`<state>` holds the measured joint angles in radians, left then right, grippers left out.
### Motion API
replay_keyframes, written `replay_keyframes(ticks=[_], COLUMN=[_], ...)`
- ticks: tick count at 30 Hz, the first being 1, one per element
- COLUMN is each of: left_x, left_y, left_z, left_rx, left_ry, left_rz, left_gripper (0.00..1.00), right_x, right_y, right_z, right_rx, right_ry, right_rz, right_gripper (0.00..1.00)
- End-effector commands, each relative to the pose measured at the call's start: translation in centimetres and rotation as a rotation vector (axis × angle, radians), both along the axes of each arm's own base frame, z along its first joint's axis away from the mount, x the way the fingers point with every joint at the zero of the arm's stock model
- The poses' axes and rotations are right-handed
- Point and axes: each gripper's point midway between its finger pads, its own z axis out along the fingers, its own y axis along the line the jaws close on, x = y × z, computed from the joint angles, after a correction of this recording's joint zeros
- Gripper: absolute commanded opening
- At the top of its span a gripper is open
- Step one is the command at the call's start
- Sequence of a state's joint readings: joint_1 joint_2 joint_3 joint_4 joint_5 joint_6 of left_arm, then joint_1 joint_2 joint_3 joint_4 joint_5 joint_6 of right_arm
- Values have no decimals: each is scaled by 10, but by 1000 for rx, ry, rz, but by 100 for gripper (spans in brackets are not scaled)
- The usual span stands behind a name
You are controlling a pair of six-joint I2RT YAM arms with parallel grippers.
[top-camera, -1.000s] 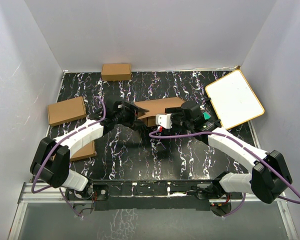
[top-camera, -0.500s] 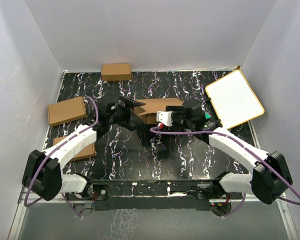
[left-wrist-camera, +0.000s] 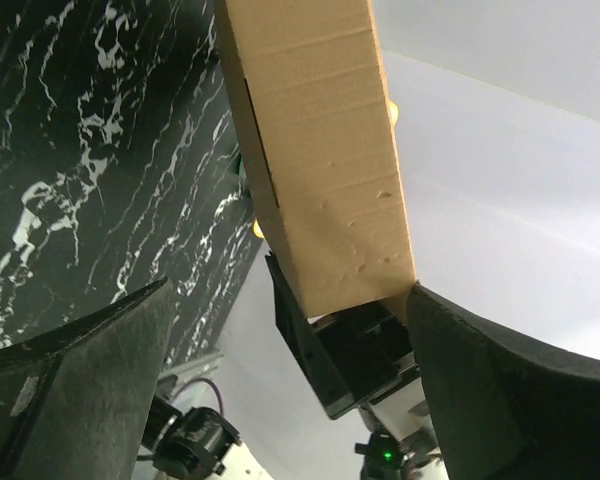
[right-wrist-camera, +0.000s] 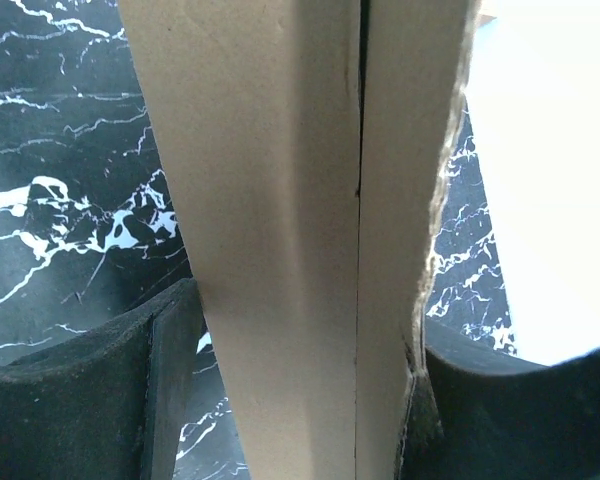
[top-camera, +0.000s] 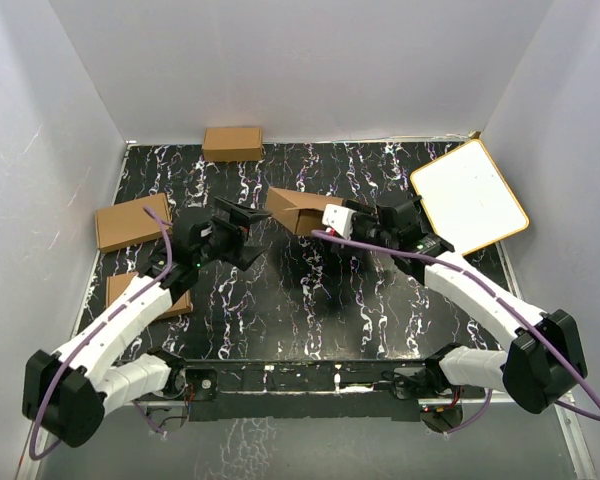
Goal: Fold the paper box
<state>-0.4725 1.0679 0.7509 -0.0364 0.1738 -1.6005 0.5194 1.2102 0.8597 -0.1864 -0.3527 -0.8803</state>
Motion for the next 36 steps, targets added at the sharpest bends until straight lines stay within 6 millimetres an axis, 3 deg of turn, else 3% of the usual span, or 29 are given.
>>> replay_keyframes(ticks=[1,6,10,14,20,26,32,36], left_x=[-6,-14,-24,-32,-39,-51,-51,-46], left_y=[28,42,39,37,40,36,25,29], left_z=[11,32,36,27,23,7,4,-21], left_rx=[135,252,284,354,489,520,435,485], left_ry=[-135,-410,-674,-745,-766,-783,-707,-532], left_rz=[44,12,-53,-123,-219,-314,-336,-351], left_gripper=[97,97,97,97,97,97,97,97], right_x=[-7,-4,-2,-3,-8,-9,-10,-7], right_y=[9,7,6,7,8,6,6,6], right_z=[38,64,96,110,111,90,31,1], right_rx=[171,304,448,581,785,893,952,966], right_ry=[76,171,311,528,920,1197,1412,1483], right_rz=[2,-18,-26,-13,21,-16,-158,-231], right_gripper=[49,48,48,48,47,48,48,49])
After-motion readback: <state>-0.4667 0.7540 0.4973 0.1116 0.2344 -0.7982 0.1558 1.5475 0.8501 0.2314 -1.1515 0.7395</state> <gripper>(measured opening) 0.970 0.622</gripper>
